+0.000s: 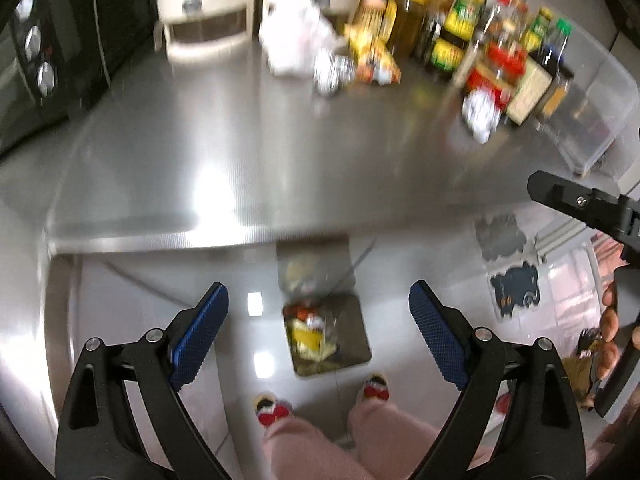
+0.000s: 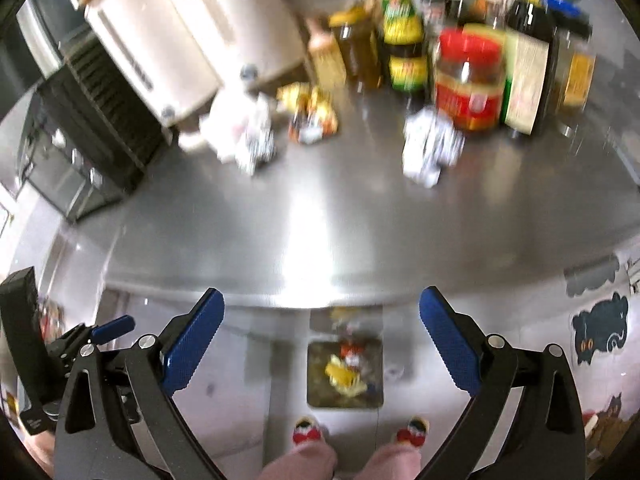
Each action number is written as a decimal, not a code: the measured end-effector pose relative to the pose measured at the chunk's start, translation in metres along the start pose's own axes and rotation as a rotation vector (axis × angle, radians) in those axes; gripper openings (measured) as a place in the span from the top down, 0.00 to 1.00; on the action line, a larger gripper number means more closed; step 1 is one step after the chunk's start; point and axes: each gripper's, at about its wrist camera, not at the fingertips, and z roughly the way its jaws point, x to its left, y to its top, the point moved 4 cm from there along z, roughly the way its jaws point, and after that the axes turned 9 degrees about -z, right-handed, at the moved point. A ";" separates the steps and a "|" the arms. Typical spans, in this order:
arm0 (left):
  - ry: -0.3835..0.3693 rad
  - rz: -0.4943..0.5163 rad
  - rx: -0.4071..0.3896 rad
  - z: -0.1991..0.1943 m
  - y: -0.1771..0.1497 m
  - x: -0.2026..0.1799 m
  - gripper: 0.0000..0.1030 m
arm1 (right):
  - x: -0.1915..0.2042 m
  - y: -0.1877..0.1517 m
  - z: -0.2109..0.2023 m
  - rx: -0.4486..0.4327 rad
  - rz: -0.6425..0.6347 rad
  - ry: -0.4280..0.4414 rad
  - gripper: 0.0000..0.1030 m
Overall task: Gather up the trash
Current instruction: 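Move both tools back over the foil balls on the counter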
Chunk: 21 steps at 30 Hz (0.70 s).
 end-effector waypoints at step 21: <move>-0.024 0.045 -0.072 0.071 0.152 -0.032 0.31 | -0.095 0.088 0.064 -0.024 0.084 -0.179 0.04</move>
